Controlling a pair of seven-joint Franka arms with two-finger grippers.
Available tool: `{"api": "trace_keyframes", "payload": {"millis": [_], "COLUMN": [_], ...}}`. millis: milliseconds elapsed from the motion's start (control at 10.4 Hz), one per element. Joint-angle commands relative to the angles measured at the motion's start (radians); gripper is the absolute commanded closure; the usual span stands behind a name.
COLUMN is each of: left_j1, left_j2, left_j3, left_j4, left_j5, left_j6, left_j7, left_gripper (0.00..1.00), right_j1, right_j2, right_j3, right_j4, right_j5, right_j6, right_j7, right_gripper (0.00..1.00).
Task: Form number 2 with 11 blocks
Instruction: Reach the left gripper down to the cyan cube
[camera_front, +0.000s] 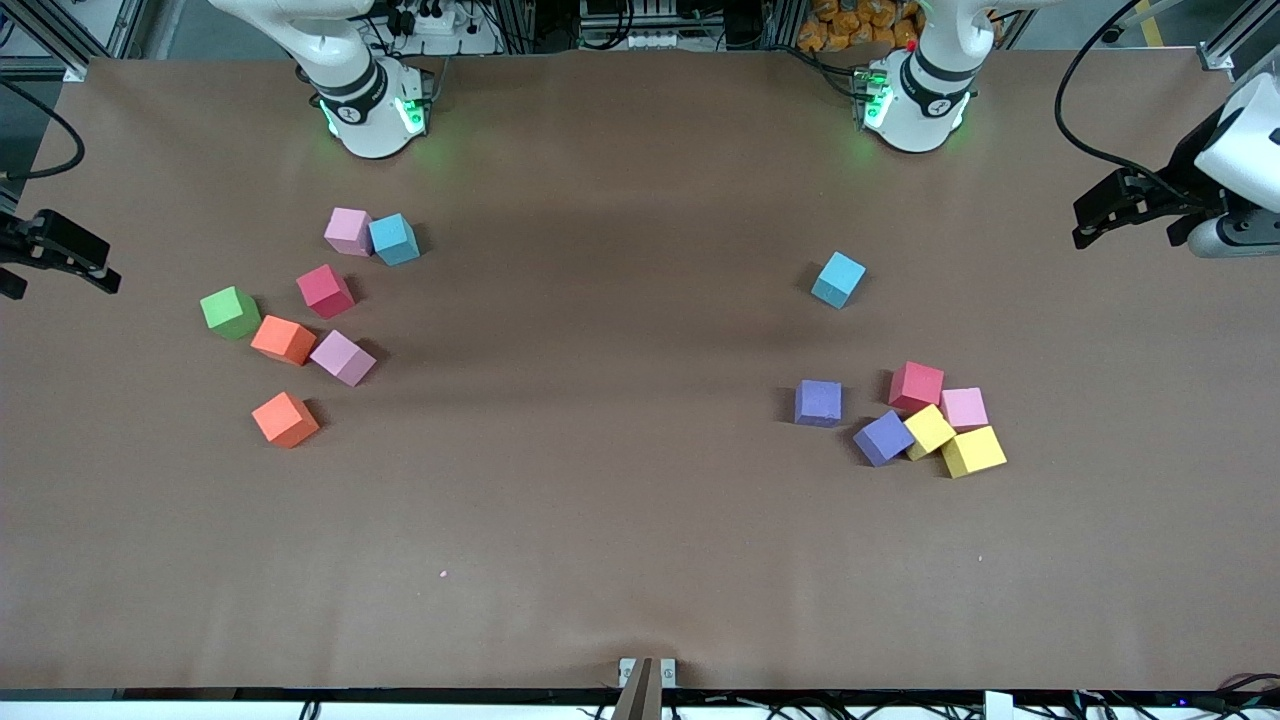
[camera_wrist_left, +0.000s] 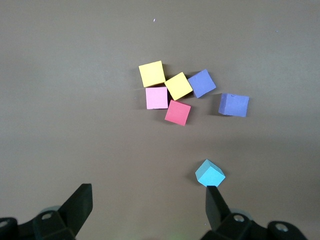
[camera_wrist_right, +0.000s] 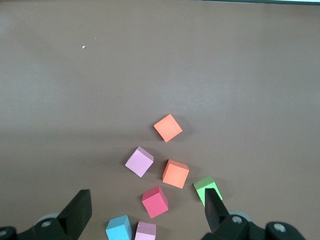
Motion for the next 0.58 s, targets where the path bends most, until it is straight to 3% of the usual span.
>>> {"api": "trace_keyframes", "payload": {"millis": [0,483], "left_j1": [0.006,0.0], "left_j2": [0.0,0.06], "left_j3": [-0.001,-0.001], "left_j4": [0.004,-0.01], "left_j5": [-0.019,-0.018], "left_j6": [0.012,0.011], "left_j7": [0.024,0.003], "left_gripper": [0.0,0.0], "right_j1": [-0.001,0.0], "right_j2": [0.016,0.014], "right_j3": [-0.002,-0.002], "right_j4": [0.03,0.031], "right_j5": [0.006,0.004], "right_j6": [-0.022,-0.023], "right_j7": [0.014,0.01], "right_gripper": [0.0,0.0]}}
